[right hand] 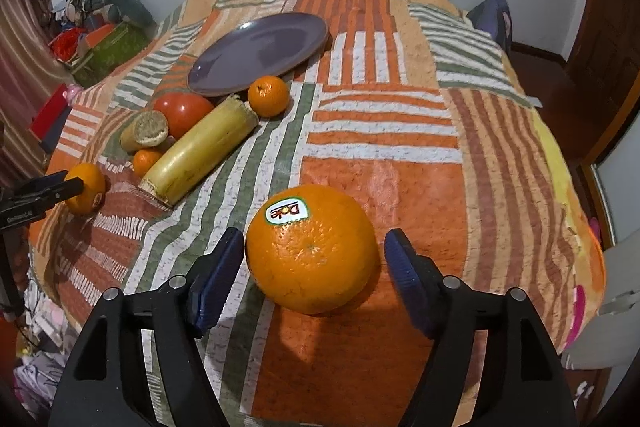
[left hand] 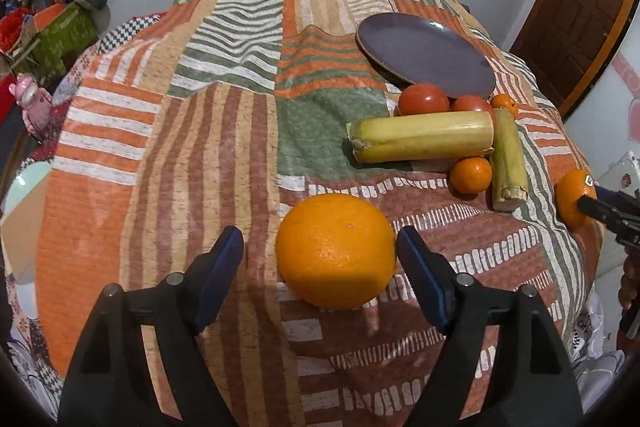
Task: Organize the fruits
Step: 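Grasp the Dole orange with the right tool while the left tool grasps the other large orange, then carry both large oranges up and over to the purple plate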
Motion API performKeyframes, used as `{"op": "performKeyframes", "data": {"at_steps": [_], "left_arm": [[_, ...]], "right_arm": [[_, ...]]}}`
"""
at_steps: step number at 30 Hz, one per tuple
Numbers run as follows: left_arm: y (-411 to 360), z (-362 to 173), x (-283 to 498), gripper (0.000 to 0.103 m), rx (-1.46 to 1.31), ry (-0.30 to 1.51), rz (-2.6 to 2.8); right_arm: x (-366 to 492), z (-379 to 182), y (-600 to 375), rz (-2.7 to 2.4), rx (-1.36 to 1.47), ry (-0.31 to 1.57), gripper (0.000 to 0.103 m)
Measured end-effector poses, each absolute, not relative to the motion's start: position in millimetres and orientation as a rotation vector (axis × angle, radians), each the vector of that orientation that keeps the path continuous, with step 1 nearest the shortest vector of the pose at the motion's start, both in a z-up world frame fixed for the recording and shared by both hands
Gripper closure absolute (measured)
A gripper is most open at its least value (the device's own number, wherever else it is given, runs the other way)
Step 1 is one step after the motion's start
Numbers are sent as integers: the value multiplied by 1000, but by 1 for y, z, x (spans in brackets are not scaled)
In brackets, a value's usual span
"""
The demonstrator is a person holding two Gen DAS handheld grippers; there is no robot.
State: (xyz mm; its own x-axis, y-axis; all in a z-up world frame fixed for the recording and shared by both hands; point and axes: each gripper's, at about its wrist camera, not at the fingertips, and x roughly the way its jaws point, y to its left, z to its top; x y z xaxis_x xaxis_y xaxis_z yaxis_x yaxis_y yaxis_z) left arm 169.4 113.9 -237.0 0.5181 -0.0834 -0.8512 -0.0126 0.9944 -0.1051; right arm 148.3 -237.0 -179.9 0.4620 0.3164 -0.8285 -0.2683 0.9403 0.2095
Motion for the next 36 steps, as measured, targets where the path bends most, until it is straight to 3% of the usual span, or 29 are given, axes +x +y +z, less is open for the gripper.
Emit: {"op": "performKeyframes", "data": {"at_steps": [12,16,36], "left_arm": [[104,-255,182,24,-81,1043,-52],[97,-253,181,37,-33,1028,-52],[94,-224,169,38,-62,971,-58]], "right_arm": [[154,-193,-235,381,79,1053,34],[154,-193,-238,374,105,1046,35],[153,-163,-236,379,112,952,35]]}}
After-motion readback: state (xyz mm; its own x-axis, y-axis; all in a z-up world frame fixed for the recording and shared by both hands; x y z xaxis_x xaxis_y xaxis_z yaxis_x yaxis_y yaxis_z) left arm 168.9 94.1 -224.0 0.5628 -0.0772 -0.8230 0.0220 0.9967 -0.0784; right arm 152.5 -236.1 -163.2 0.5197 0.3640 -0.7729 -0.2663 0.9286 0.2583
